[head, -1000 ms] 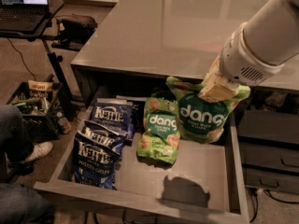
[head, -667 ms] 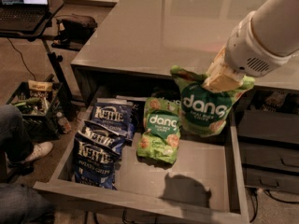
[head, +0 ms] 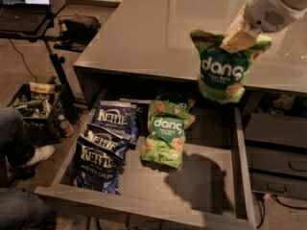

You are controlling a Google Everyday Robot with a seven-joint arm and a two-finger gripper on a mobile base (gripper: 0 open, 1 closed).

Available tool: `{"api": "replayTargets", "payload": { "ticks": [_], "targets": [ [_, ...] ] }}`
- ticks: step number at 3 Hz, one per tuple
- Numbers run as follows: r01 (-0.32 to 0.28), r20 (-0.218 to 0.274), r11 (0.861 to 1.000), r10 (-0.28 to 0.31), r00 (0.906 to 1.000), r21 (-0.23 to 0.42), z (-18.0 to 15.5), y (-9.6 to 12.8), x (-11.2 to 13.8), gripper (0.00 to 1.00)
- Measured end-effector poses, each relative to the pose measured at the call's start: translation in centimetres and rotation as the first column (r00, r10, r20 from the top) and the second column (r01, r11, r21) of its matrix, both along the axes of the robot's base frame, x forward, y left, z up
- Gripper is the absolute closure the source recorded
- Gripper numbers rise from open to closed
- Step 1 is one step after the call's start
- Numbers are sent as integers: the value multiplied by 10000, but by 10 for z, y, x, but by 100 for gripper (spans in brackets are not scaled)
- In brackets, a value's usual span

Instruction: Pick green rice chip bag from top drawer and place on counter

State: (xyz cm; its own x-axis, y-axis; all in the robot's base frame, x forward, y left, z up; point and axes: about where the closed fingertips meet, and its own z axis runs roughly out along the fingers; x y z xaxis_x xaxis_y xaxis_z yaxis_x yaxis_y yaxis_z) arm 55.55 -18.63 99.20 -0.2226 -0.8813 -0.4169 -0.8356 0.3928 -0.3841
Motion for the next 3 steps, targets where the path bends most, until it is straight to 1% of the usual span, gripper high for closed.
{"api": "replayTargets", "payload": {
  "ticks": [1, 2, 3],
  "targets": [
    [337, 146, 9985, -331, 9993, -436, 21, -22, 41, 100],
    [709, 122, 9938, -701, 9975, -856, 31, -45, 80, 100],
    [800, 6, 9911, -804, 9968, -1064, 31, -53, 112, 100]
  ]
}}
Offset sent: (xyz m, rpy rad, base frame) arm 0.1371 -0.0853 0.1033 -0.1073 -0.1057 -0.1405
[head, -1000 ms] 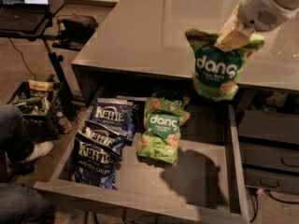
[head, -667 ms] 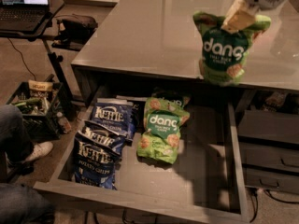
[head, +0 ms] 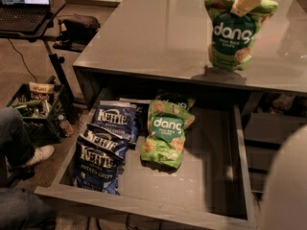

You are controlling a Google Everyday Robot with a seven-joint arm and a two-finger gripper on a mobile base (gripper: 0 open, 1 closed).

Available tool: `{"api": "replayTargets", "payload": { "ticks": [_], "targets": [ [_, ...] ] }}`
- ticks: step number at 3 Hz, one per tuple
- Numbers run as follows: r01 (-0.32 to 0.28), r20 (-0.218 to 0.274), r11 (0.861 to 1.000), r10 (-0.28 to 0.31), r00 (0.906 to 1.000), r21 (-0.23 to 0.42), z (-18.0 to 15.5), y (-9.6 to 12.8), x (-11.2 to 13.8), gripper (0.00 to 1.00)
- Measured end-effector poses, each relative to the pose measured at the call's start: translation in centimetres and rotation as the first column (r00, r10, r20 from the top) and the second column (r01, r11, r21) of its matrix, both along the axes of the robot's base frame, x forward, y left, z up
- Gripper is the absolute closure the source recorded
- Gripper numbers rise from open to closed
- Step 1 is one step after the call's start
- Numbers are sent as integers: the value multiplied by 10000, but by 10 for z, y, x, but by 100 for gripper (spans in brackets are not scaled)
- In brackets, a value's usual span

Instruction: Pick green rice chip bag from top drawer and place on counter

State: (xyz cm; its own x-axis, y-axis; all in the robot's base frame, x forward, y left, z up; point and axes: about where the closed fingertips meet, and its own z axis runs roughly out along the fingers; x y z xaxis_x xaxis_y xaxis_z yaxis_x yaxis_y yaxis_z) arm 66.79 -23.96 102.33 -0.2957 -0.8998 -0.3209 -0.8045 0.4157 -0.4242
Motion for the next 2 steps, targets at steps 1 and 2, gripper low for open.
{"api": "replayTargets", "payload": {
  "ticks": [1, 2],
  "targets": [
    [10, 115, 10000, -10, 9999, 12, 1, 0, 28, 100],
    [-99, 604, 9994, 80, 9981, 322, 8, 5, 51, 100]
  ]
}}
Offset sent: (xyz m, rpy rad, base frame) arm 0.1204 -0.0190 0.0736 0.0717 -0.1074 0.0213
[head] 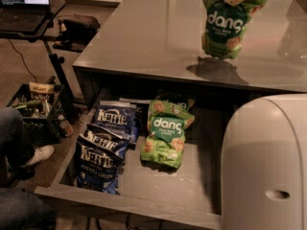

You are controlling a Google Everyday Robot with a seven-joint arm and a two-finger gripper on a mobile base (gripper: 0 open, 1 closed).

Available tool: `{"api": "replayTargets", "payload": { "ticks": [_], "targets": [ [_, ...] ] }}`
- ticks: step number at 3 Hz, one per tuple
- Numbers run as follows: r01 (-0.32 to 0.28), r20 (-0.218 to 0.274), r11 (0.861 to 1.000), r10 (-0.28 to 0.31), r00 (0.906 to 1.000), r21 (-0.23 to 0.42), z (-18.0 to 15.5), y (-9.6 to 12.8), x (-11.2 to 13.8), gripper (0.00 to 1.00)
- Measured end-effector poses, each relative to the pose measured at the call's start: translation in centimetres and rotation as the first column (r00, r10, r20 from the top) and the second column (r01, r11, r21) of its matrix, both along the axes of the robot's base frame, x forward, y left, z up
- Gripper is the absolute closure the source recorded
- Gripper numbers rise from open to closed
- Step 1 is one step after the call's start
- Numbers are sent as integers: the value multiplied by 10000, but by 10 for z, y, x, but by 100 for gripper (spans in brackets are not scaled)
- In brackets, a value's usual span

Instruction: Pick green rice chip bag from top drawer and place on counter

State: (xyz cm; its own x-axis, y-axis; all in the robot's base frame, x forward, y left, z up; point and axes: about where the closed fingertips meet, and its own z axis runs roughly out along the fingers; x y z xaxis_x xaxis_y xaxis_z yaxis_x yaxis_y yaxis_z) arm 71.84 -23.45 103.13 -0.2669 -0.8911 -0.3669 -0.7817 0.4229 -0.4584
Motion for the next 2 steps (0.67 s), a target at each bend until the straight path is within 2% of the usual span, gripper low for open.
{"api": "replayTargets", "payload": {
  "ticks": [1, 2],
  "targets": [
    [-209, 349, 9992, 197, 9992, 355, -2, 10, 18, 100],
    [-421, 268, 9976, 407, 9988, 554, -16, 24, 30, 100]
  ]
}}
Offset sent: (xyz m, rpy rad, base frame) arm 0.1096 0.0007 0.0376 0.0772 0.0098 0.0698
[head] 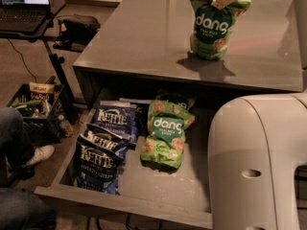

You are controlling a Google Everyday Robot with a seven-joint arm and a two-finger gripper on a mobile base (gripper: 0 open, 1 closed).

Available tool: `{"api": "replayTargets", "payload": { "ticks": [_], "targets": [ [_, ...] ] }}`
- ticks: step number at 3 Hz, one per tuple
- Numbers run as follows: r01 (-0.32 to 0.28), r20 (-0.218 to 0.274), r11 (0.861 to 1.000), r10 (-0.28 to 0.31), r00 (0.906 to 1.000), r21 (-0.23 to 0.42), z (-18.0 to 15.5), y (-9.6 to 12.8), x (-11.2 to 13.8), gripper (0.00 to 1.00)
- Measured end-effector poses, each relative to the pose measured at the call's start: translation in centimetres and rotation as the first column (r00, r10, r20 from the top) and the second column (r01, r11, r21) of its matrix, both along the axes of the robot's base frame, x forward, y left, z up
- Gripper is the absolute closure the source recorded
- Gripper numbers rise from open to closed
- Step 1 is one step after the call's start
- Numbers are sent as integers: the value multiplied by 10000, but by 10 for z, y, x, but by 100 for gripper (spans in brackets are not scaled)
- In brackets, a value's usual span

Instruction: Pick green rice chip bag from top drawer and place on counter

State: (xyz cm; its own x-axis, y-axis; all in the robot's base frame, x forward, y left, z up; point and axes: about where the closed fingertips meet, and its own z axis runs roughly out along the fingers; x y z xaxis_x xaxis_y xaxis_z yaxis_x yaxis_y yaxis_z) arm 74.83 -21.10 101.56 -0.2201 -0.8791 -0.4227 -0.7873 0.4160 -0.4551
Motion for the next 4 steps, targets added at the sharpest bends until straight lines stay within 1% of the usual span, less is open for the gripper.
{"api": "replayTargets", "payload": {
  "ticks": [1, 2, 4],
  "targets": [
    [-372, -303, 9993, 375, 9988, 92, -17, 18, 7, 100],
    [-372, -303, 9993, 375, 9988, 92, -17, 18, 7, 82],
    [-372, -303, 9993, 375, 9988, 92, -17, 18, 7, 36]
  ]
}}
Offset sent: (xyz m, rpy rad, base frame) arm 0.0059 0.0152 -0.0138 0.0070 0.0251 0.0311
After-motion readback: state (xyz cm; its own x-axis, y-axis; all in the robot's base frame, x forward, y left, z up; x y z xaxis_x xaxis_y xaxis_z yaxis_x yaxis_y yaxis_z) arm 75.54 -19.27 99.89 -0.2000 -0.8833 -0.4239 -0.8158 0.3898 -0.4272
